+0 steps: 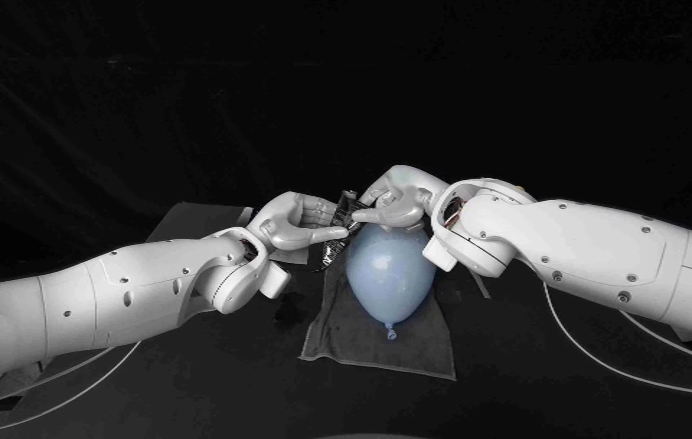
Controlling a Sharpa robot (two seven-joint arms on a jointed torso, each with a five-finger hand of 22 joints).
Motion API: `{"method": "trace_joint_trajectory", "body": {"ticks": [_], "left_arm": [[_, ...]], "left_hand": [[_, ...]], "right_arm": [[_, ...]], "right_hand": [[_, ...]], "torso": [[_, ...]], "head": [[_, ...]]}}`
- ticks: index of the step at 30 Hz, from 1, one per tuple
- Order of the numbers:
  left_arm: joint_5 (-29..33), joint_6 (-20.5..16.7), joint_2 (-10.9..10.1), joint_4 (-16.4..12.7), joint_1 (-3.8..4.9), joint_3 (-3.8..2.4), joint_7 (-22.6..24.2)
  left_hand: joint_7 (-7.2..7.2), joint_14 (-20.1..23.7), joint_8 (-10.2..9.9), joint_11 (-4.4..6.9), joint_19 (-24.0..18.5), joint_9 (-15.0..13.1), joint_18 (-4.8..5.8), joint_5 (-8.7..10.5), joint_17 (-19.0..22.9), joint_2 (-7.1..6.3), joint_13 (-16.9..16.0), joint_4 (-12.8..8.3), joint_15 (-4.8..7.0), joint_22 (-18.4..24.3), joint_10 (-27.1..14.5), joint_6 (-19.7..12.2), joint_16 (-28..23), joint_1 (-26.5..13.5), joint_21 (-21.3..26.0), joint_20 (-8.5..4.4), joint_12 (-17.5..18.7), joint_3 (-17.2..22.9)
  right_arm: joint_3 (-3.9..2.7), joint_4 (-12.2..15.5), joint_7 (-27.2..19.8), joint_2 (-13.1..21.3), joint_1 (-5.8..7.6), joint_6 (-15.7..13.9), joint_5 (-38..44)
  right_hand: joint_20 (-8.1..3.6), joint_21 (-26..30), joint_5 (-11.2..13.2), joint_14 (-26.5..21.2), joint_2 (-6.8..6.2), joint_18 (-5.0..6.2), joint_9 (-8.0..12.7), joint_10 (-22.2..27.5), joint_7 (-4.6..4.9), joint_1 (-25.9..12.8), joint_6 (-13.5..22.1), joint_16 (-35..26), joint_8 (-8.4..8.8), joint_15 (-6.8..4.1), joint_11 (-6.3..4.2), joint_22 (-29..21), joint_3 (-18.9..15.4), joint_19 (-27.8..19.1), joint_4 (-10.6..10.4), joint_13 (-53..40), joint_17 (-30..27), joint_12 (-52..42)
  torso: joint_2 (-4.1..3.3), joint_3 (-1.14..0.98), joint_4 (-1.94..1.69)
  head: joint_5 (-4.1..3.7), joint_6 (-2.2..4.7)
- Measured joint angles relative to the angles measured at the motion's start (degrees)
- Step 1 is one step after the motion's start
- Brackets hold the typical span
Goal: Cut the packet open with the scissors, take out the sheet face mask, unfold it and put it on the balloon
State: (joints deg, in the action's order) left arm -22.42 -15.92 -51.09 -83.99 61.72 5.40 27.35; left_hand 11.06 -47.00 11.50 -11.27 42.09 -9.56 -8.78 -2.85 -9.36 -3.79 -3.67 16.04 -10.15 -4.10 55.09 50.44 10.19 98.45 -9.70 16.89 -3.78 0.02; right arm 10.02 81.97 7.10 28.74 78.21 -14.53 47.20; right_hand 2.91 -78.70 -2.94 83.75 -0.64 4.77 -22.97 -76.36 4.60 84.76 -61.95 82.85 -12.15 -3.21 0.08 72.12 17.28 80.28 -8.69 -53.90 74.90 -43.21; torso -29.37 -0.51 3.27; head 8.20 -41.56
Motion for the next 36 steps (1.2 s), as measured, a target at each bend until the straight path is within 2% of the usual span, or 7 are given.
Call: {"method": "trace_joint_trajectory", "body": {"ticks": [6,10,13,19,25,27,36], "left_arm": [[-0.22,0.09,-0.04,0.04,0.04,-0.05,-0.19],[-0.89,0.25,-0.14,0.13,0.06,-0.07,-0.76],[-1.55,0.42,-0.20,0.21,0.06,-0.07,-1.52],[-2.68,0.68,-0.37,0.24,0.04,-0.03,-2.87],[-3.14,0.71,-0.85,0.23,0.04,-0.03,-3.65],[-3.11,0.73,-1.14,0.19,0.04,-0.06,-3.75],[-1.78,0.91,-2.31,0.13,0.03,-0.78,-3.82]], "left_hand": [[0.61,2.26,-1.34,0.30,-0.56,0.26,0.10,0.00,0.35,-0.93,0.14,0.25,-0.97,0.28,-3.52,-1.69,-1.66,-0.48,0.74,-0.11,0.19,0.23],[-1.48,9.27,-3.65,1.23,-2.88,1.43,2.73,0.00,1.73,-4.17,0.37,0.73,-2.99,0.36,-11.84,-7.30,-4.32,-3.72,2.28,-0.06,0.48,-0.24],[-3.48,17.40,-6.12,1.75,-10.07,2.94,4.87,0.00,3.33,-6.90,0.78,0.99,-3.97,0.96,-19.87,-15.06,-6.50,-5.68,4.44,0.02,0.81,-2.41],[-6.30,30.22,-8.97,2.66,-26.08,5.07,4.87,0.00,5.87,-11.23,1.35,1.19,-5.66,2.24,-31.43,-26.65,-7.94,-6.82,7.81,0.21,1.35,-9.48],[-6.12,31.88,-8.96,2.77,-27.95,5.38,4.87,0.00,6.22,-11.54,1.35,1.29,-5.83,2.31,-32.87,-28.68,-7.94,-7.15,7.80,0.29,1.35,-10.75],[-6.01,31.96,-8.96,2.64,-27.97,5.39,4.87,0.00,6.22,-11.77,1.35,1.26,-5.75,2.31,-32.99,-28.74,-7.94,-7.38,7.80,0.31,1.34,-10.78],[-2.70,31.95,-8.96,2.76,-27.97,5.26,4.87,0.00,6.21,-11.77,1.34,1.26,-5.75,2.30,-33.28,-28.33,-7.94,-7.39,7.80,0.31,1.34,-10.77]], "right_arm": [[0.06,0.93,-1.02,0.82,-0.13,-1.19,0.03],[0.09,1.74,-1.83,1.34,-0.20,-2.55,-0.31],[0.09,2.16,-2.41,1.70,-0.21,-3.66,-0.58],[0.05,2.48,-2.96,2.24,-0.21,-5.09,-0.72],[0.05,2.78,-2.94,2.73,-0.21,-5.31,0.33],[0.05,2.79,-2.84,2.90,-0.21,-5.29,1.13],[0.06,2.79,-2.20,3.44,-0.23,-5.22,9.31]], "right_hand": [[-0.36,-0.58,0.30,0.09,-0.84,-0.02,0.00,-1.06,-0.09,-1.02,-0.07,0.96,-0.97,-0.50,0.01,1.19,3.17,0.36,0.40,-0.41,0.01,-0.18],[-0.37,-0.83,0.41,0.18,-0.96,-0.02,0.01,-1.81,-0.43,-2.72,0.27,1.05,-2.05,-0.63,-0.44,1.58,5.53,0.37,1.81,-0.03,0.01,0.58],[-0.65,-0.87,0.44,0.27,-1.01,-0.02,0.01,-2.26,-0.62,-3.38,0.46,1.38,-2.40,-0.72,-0.59,2.00,6.54,0.65,2.35,0.05,0.05,0.91],[-0.65,-1.20,0.51,0.26,-1.26,-0.03,0.01,-2.61,-0.77,-4.53,0.72,1.62,-3.17,-0.73,-0.67,2.47,7.62,0.65,2.89,0.28,0.05,1.45],[-0.87,-1.50,0.28,0.26,-1.61,-0.04,0.01,-3.07,-0.61,-5.78,1.07,1.95,-3.96,-0.72,-0.60,2.83,9.08,0.86,4.10,0.01,0.05,1.45],[-0.87,-1.80,0.28,0.26,-1.62,-0.85,0.01,-3.19,-0.60,-5.79,1.08,1.95,-4.06,-0.72,-0.71,2.84,9.61,0.87,4.34,-0.09,0.05,1.45],[-0.94,-2.16,0.28,0.25,-2.10,-0.87,0.01,-3.39,-0.55,-6.85,1.34,2.26,-4.73,-0.71,-0.90,2.84,10.43,1.20,5.14,-0.28,0.00,1.46]], "torso": [[0.01,-0.05,0.03],[0.01,-0.07,0.06],[0.01,-0.07,0.06],[0.02,-0.04,0.03],[0.02,-0.03,-0.01],[0.02,-0.02,-0.02],[0.01,-0.02,-0.05]], "head": [[0.05,-0.17],[0.09,-0.21],[0.05,-0.26],[-0.04,-0.26],[-0.09,-0.26],[-0.09,-0.26],[0.01,-0.16]]}}
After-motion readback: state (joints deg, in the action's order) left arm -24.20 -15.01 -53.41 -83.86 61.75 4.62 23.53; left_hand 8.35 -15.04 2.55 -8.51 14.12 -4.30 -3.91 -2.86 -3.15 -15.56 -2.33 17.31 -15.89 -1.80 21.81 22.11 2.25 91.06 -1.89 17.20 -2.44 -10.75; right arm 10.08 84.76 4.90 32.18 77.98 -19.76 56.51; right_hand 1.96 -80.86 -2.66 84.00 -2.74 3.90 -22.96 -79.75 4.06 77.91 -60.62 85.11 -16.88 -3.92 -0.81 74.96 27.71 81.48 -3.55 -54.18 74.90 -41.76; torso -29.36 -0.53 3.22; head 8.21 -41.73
